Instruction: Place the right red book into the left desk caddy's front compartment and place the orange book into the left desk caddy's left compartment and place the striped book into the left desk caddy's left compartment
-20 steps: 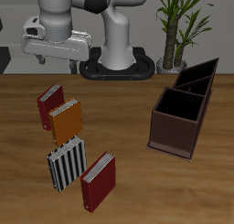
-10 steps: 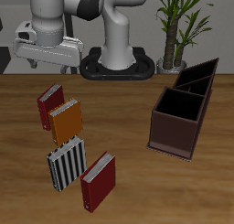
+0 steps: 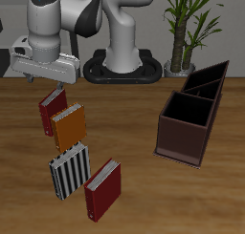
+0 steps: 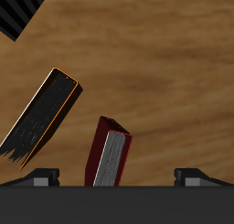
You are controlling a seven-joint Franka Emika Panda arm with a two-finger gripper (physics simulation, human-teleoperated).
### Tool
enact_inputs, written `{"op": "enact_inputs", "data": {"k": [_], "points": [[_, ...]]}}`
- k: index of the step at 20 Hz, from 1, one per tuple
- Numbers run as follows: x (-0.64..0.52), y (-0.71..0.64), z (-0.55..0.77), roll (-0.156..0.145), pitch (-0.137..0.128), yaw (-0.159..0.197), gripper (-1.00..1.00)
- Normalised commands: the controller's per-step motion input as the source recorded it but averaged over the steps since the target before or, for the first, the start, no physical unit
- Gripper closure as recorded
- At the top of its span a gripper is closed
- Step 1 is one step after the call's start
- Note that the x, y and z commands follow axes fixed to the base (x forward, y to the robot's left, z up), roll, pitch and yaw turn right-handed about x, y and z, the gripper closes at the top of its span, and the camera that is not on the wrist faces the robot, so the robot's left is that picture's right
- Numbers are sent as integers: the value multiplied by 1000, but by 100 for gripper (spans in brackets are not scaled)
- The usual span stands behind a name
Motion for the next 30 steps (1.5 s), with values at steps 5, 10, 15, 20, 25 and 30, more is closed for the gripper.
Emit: {"op": "enact_inputs", "data": {"k": [5, 10, 15, 20, 25, 30], "points": [[15, -45, -366, 4, 24, -4, -100], [-34, -81, -372, -31, 30, -43, -100], [-19, -102, -333, -27, 42, -17, -100], [-58, -63, -314, -14, 22, -32, 100], [-25, -41, -78, -6, 6, -15, 100], [-114, 20, 247, -10, -39, -43, 100]]}}
